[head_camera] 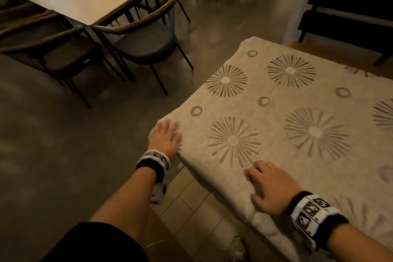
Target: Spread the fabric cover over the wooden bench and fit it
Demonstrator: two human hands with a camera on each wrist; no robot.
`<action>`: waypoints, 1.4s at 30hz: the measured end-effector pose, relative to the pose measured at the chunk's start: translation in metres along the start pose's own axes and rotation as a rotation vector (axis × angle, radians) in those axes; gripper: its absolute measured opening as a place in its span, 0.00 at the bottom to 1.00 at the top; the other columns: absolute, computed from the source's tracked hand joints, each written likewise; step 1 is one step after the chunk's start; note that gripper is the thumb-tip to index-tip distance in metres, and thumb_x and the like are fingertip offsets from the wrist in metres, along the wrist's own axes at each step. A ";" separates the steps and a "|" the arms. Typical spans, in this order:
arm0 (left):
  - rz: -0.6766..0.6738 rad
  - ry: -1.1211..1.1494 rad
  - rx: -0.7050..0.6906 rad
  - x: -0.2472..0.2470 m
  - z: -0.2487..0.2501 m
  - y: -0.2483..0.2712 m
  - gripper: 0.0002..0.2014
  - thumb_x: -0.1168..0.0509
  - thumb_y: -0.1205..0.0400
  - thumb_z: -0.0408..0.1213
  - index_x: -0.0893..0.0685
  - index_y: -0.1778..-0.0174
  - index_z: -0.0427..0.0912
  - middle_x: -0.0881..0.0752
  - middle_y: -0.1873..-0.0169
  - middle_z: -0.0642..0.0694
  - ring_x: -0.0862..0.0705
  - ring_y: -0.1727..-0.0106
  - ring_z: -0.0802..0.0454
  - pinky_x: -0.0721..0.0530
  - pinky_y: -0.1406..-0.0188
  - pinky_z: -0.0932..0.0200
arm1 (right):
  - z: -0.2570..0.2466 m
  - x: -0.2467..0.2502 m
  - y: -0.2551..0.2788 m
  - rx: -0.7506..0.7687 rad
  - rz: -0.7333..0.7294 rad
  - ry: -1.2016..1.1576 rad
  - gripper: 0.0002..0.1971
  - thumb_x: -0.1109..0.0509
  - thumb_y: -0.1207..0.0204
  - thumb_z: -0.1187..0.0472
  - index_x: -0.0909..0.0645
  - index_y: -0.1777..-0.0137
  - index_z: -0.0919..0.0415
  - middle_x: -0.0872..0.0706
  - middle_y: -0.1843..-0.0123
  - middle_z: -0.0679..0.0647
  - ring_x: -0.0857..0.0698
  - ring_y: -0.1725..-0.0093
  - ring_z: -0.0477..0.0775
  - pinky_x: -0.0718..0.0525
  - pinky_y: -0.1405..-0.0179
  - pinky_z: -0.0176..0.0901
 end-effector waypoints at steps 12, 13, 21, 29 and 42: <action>-0.297 1.383 0.765 -0.081 -0.079 -0.007 0.51 0.42 0.46 0.85 0.16 0.40 0.46 0.14 0.43 0.39 0.16 0.39 0.37 0.19 0.38 0.42 | -0.002 0.010 -0.031 -0.115 -0.169 0.035 0.17 0.39 0.32 0.38 0.30 0.52 0.49 0.29 0.52 0.49 0.25 0.57 0.53 0.28 0.59 0.44; -0.292 1.376 0.772 -0.085 -0.083 -0.010 0.52 0.43 0.46 0.85 0.15 0.41 0.46 0.13 0.44 0.38 0.15 0.40 0.36 0.19 0.37 0.39 | -0.002 0.011 -0.032 -0.124 -0.182 0.040 0.16 0.39 0.32 0.38 0.32 0.54 0.48 0.29 0.53 0.49 0.26 0.58 0.53 0.29 0.59 0.44; 0.206 0.953 0.752 -0.025 -0.121 -0.003 0.18 0.37 0.18 0.43 0.20 0.36 0.34 0.18 0.38 0.33 0.19 0.40 0.35 0.25 0.45 0.51 | -0.004 0.012 -0.035 -0.127 -0.188 0.066 0.15 0.40 0.33 0.39 0.33 0.55 0.47 0.29 0.54 0.49 0.26 0.57 0.52 0.28 0.59 0.43; -0.024 0.800 0.433 -0.010 -0.068 -0.019 0.27 0.53 0.12 0.52 0.20 0.35 0.33 0.18 0.37 0.34 0.21 0.35 0.37 0.27 0.37 0.50 | -0.004 0.013 -0.035 -0.120 -0.155 0.091 0.23 0.39 0.33 0.39 0.24 0.44 0.53 0.28 0.53 0.50 0.21 0.53 0.55 0.28 0.59 0.43; 0.129 0.201 -0.435 0.037 0.255 0.053 0.32 0.45 0.17 0.53 0.42 0.17 0.48 0.43 0.16 0.42 0.46 0.16 0.43 0.48 0.17 0.45 | 0.022 0.022 0.011 -0.142 0.035 -0.094 0.13 0.35 0.31 0.51 0.22 0.49 0.56 0.24 0.46 0.58 0.21 0.49 0.64 0.21 0.56 0.52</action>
Point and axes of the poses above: each hand's wrist, its own y-axis away from the middle knuckle, its own x-axis out of the back of the hand, z = x × y, the point moved 9 cm from there along -y, towards the middle knuckle
